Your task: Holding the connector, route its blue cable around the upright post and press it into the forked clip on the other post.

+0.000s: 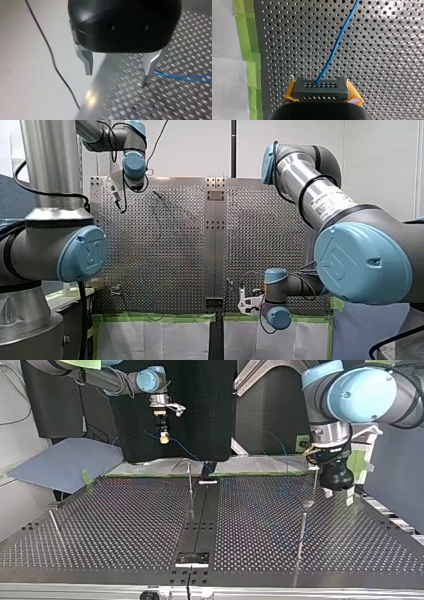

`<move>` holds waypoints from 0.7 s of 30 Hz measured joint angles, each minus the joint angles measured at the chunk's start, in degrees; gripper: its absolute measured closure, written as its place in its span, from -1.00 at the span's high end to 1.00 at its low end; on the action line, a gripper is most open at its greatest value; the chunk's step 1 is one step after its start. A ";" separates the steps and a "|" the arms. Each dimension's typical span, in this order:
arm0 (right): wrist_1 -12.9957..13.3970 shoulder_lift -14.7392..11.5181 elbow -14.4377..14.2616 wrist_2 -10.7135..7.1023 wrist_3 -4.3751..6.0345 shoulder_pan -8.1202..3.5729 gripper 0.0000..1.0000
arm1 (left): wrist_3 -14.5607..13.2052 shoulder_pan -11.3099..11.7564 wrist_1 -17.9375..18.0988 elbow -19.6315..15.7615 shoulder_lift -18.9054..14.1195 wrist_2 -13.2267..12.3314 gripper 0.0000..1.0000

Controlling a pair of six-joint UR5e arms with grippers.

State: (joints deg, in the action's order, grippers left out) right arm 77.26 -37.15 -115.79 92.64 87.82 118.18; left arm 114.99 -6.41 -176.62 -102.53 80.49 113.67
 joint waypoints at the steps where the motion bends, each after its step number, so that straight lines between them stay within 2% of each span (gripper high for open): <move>1: 0.00 0.00 0.01 0.00 0.05 -0.03 -1.00 | -0.62 0.02 -0.59 0.61 -0.62 -0.40 1.00; 6: 0.06 -0.02 0.01 0.00 0.47 -0.08 -1.00 | -3.36 -0.14 -3.37 3.35 -2.35 -2.84 1.00; 15: 0.29 -0.01 0.05 -0.57 1.71 -0.10 -1.00 | -8.46 0.40 -8.45 8.45 -0.41 -7.76 1.00; 21: 0.58 -0.02 0.13 -1.26 2.33 -0.10 -1.00 | -11.51 0.49 -11.48 11.33 1.20 -8.08 1.00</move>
State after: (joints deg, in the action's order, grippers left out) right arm 77.84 -37.16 -115.65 91.38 90.15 118.08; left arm 103.48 -5.92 -188.09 -91.20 81.69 105.60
